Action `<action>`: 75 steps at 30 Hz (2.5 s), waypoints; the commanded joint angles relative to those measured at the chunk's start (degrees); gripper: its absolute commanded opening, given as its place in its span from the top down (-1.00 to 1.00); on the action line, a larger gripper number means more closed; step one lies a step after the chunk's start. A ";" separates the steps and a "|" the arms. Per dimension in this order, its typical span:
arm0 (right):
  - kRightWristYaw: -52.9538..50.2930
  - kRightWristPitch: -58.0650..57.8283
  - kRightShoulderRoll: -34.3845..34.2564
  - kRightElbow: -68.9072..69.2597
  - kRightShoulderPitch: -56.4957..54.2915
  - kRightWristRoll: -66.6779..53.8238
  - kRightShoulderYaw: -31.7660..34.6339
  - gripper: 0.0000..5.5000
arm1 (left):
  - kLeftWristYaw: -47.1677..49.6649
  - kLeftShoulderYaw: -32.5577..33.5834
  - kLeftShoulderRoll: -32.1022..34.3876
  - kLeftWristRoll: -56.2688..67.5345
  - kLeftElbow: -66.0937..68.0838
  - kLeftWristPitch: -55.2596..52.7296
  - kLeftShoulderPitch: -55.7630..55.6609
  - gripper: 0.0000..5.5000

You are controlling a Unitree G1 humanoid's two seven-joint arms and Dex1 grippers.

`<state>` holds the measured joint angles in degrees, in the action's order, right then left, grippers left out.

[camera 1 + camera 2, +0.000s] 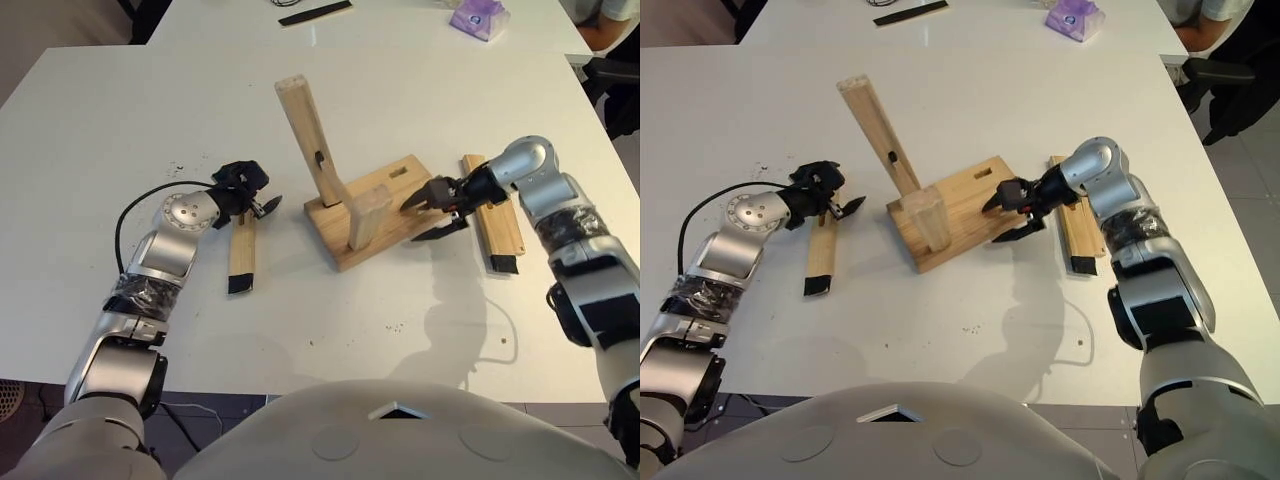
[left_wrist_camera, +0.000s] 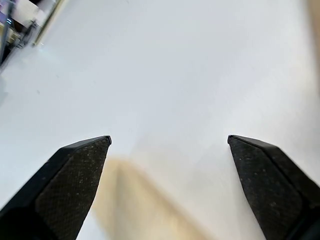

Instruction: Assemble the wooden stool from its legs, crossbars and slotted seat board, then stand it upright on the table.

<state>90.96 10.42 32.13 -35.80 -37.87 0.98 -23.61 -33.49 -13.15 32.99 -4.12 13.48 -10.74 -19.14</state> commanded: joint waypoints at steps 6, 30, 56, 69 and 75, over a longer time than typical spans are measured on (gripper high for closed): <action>-16.07 -11.21 -3.45 -1.80 -5.94 -4.10 9.92 -0.25 | -1.29 4.87 -0.10 4.34 -22.72 -4.42 11.32 -0.58; -41.79 21.76 -4.43 -36.95 -12.31 23.77 -3.72 -0.25 | 4.35 -10.25 -0.37 -4.10 -29.90 -15.05 21.99 -0.58; -13.60 -9.16 -0.19 7.04 4.58 -1.89 5.31 -0.25 | 8.27 3.09 -2.13 -3.75 -14.75 0.71 11.78 -0.58; -18.40 -12.97 2.48 11.43 9.71 -4.65 11.67 -0.25 | -14.34 20.27 12.47 17.38 -37.52 -1.65 32.63 -0.58; -26.08 -7.66 0.40 4.45 8.14 -0.77 10.90 -0.25 | -21.10 20.18 14.31 25.32 -43.70 -6.08 38.54 -0.58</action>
<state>67.33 0.65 33.36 -28.57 -28.17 -1.59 -12.52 -53.37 6.89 46.85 18.86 -27.81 -15.02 18.58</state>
